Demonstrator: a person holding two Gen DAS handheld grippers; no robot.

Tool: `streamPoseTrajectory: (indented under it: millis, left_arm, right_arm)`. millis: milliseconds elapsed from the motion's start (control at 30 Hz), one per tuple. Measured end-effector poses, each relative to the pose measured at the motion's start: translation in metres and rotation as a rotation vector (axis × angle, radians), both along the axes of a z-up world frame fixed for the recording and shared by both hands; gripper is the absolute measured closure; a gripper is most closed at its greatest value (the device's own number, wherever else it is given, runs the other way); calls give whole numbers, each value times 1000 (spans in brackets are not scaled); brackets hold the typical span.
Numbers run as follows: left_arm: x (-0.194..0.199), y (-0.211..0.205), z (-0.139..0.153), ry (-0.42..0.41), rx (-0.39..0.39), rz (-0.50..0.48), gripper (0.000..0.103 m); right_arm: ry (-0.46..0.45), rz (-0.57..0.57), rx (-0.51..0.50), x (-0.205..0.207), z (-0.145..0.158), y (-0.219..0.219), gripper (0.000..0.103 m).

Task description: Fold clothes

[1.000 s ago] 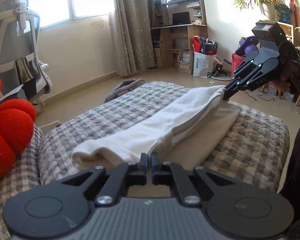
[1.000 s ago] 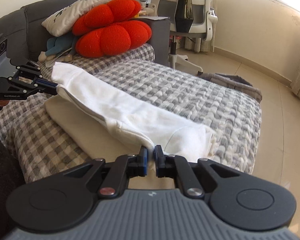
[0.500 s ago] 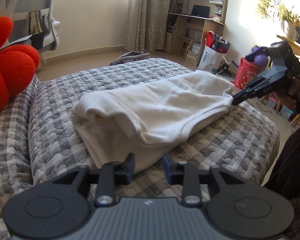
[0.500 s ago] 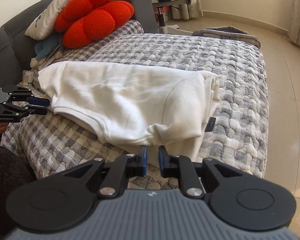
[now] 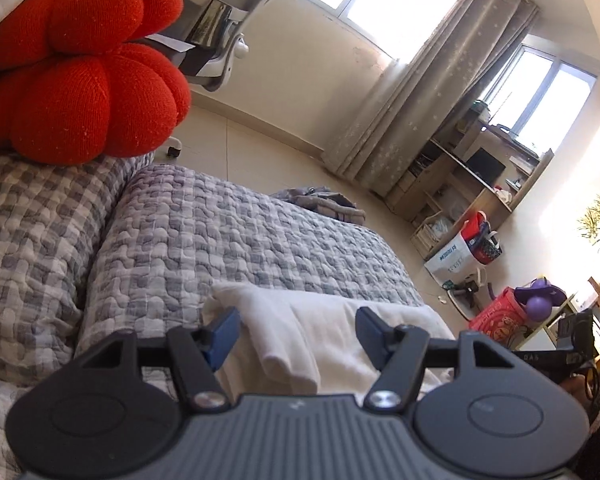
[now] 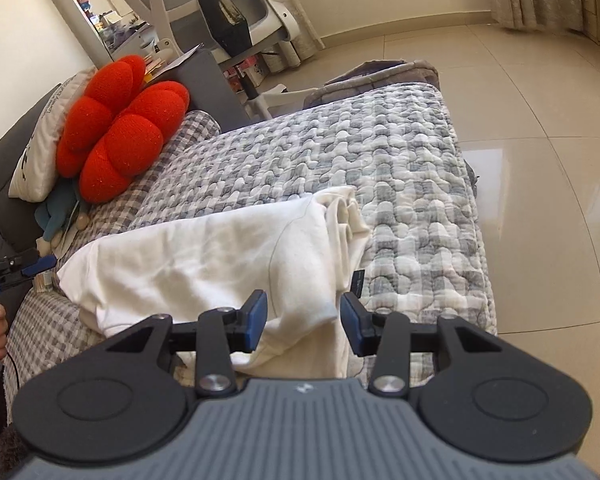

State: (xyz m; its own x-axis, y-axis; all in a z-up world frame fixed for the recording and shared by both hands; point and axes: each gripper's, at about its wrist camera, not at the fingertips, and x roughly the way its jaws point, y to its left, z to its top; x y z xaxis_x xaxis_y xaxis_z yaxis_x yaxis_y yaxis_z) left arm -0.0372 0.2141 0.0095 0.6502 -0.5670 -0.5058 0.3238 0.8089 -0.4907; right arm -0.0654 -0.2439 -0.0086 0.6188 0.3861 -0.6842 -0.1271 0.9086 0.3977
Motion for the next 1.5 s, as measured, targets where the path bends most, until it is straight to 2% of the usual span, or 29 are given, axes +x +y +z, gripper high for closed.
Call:
streamPoseTrajectory:
  millis: [33,100,167,200,233,267,367,400,433,533,567,667,733,800,867,933,1000,1100,1167,1233,1300,1333,1367,1500]
  left_arm:
    - [2,-6,-3,11,26,0,40]
    - [6,-21,-10,48,134,0,42]
    - [8,-34,-21,69,244,-1,54]
    - [9,-39,-27,80,294,-2,63]
    - [11,-42,-34,100,322,-5,77]
    - [11,-44,-38,119,343,-5,80]
    - [8,-47,-40,133,403,-5,80]
    - [6,-47,-36,130,432,3,75]
    - [4,-48,-30,116,460,19,64]
    - [-9,-54,-8,22,528,50,49]
    - [-13,-56,0,-8,528,46,47]
    - [-19,-61,20,-99,478,22,27]
    - [-16,-65,25,-149,446,15,6]
    - [-2,-72,22,-203,432,36,2]
    - [18,-80,14,-228,436,52,1]
    - [46,-88,3,-206,442,51,1]
    - [75,-96,-9,-137,413,25,1]
    - [113,-108,-25,-61,363,21,1]
    - [126,-119,-34,-85,396,53,0]
    - [135,-133,-44,-126,504,59,0]
    - [141,-145,-62,-92,602,49,0]
    - [144,-146,-72,-59,600,44,0]
    - [142,-141,-73,-71,554,60,0]
    - [140,-138,-73,-56,528,70,0]
  right_arm:
    - [5,11,-5,0,-2,3,58]
    - [18,38,-34,-1,-6,10,58]
    - [34,67,-87,-3,-11,17,58]
    - [35,73,-95,-5,-13,18,58]
    - [37,80,-103,-6,-14,19,58]
    - [38,86,-111,-8,-16,20,58]
    - [43,94,-127,-13,-16,20,58]
    - [42,96,-143,-15,-14,21,58]
    - [41,98,-159,-17,-11,21,58]
    - [38,104,-219,-23,-5,25,58]
    - [41,104,-236,-25,-3,27,58]
    - [25,103,-263,-31,0,30,58]
    - [8,113,-258,-34,1,31,58]
    - [-25,152,-244,-38,2,34,58]
    - [-106,247,-229,-46,5,37,58]
    - [-158,317,-225,-50,7,43,58]
    - [-164,337,-255,-50,9,50,58]
    - [-111,230,-351,-45,10,51,58]
    - [-97,126,-389,-45,9,42,58]
    - [-85,32,-424,-47,7,33,58]
    - [-81,-56,-451,-52,5,24,57]
    - [-84,-104,-463,-56,4,19,55]
    - [-87,-152,-471,-59,4,13,54]
    - [-98,-354,-487,-74,0,-10,51]
